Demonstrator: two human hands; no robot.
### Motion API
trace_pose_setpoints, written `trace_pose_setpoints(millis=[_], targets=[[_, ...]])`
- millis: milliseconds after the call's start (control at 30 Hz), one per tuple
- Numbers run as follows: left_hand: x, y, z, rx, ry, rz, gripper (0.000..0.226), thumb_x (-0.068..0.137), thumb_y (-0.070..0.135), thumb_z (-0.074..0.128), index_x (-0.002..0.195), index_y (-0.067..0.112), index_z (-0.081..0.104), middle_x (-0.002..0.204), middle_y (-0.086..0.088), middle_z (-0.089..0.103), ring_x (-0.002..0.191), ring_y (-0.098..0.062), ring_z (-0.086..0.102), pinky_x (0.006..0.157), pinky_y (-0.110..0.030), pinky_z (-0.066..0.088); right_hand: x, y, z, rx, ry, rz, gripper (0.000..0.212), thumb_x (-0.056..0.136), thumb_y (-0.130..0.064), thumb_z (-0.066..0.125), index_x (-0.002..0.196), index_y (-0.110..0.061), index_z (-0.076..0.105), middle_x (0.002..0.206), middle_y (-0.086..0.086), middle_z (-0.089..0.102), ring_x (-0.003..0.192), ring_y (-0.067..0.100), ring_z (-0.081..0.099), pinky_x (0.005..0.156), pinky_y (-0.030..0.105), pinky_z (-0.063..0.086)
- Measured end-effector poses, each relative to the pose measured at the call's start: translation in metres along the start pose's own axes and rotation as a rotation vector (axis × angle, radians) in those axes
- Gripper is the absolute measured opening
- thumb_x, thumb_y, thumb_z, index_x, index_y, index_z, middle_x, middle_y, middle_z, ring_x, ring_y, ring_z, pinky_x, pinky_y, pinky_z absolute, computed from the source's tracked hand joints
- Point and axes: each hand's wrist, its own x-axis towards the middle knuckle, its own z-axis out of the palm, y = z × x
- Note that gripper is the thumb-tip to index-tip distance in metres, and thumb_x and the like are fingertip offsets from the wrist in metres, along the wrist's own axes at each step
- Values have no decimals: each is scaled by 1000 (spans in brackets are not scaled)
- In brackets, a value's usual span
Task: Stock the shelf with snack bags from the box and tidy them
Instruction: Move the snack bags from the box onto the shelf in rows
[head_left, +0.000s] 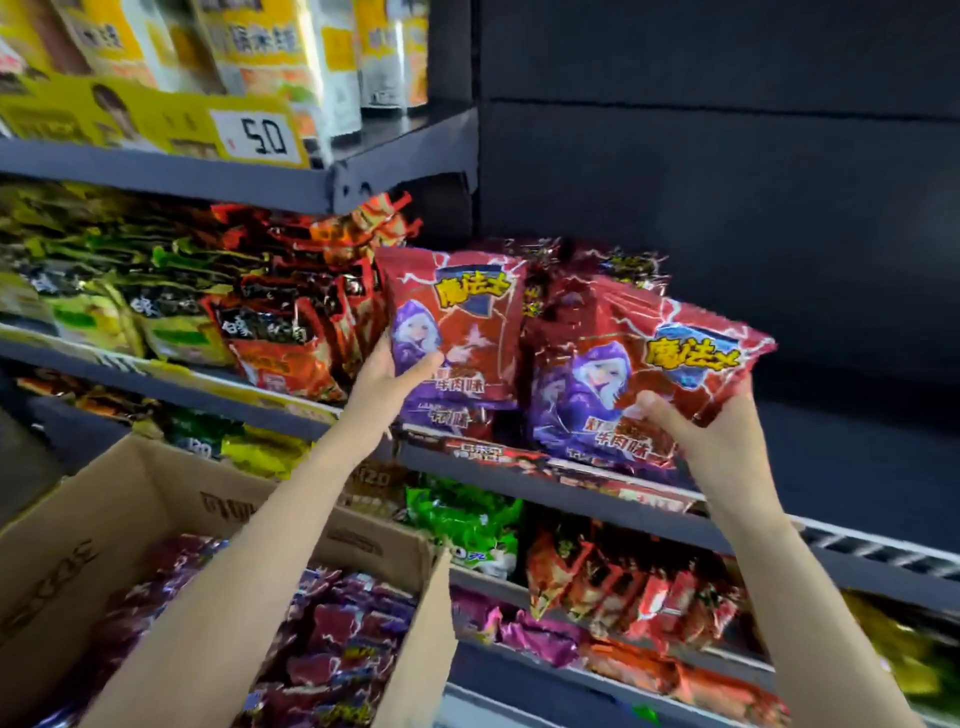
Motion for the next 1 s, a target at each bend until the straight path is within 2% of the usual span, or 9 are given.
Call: trace_pose_setpoints(millis=[100,167,233,300,367,433,600,833,1000], targets=[[16,-13,-8,126,-74,-91,50,86,27,64,131,28,42,122,16,55,118,-7,50,107,-32,36,8,4,-27,-19,68,30,56,80,-14,74,118,-26,35,87,-20,70,89,0,66,94,37,49],[20,-17,-7,332,-97,-68,43,86,30,64,126,25,48,115,16,55,116,-11,50,97,-24,37,12,8,-36,-35,81,47,58,79,-15,75,118,-27,34,99,-12,68,94,8,66,95,44,50],[22,-20,-7,734,-46,20,49,83,39,66,121,10,54,119,-3,53,115,-21,47,89,-25,33,13,11,-38,-51,80,53,60,78,-17,75,119,-29,34,106,-10,65,97,10,65,95,44,50],[21,-24,-8,883,-5,13,65,80,47,66,127,6,49,129,-13,42,123,-29,39,98,-32,30,13,12,-36,-50,80,53,59,78,-17,75,120,-29,35,108,-10,64,98,9,64,93,41,50],[20,-28,-7,759,-41,-67,72,79,47,67,135,10,41,136,-9,41,125,-24,40,98,-32,34,12,13,-33,-47,72,56,58,79,-17,74,120,-28,35,108,-10,63,98,7,63,90,37,50],[20,-26,-1,583,-60,-63,64,78,40,71,131,13,45,124,0,54,111,-16,52,87,-27,38,10,13,-30,-46,68,61,57,79,-18,73,120,-27,35,108,-10,63,97,6,63,88,35,51],[25,-21,24,409,105,36,56,73,28,79,119,13,51,116,-3,62,101,-15,58,81,-24,41,3,14,-28,-67,91,85,57,79,-18,73,120,-25,35,105,-11,63,97,7,63,91,40,51],[20,-26,14,562,32,-5,115,65,28,85,145,17,2,138,-13,46,121,-32,49,95,-41,40,-7,10,-37,14,155,137,63,79,-17,73,127,-25,31,110,-7,62,99,10,64,89,42,53],[14,-24,19,431,29,61,131,67,17,84,145,30,-21,158,1,4,142,-18,21,111,-37,25,-9,6,-46,6,199,135,68,80,-16,72,133,-23,29,115,-6,60,103,12,62,91,45,51]])
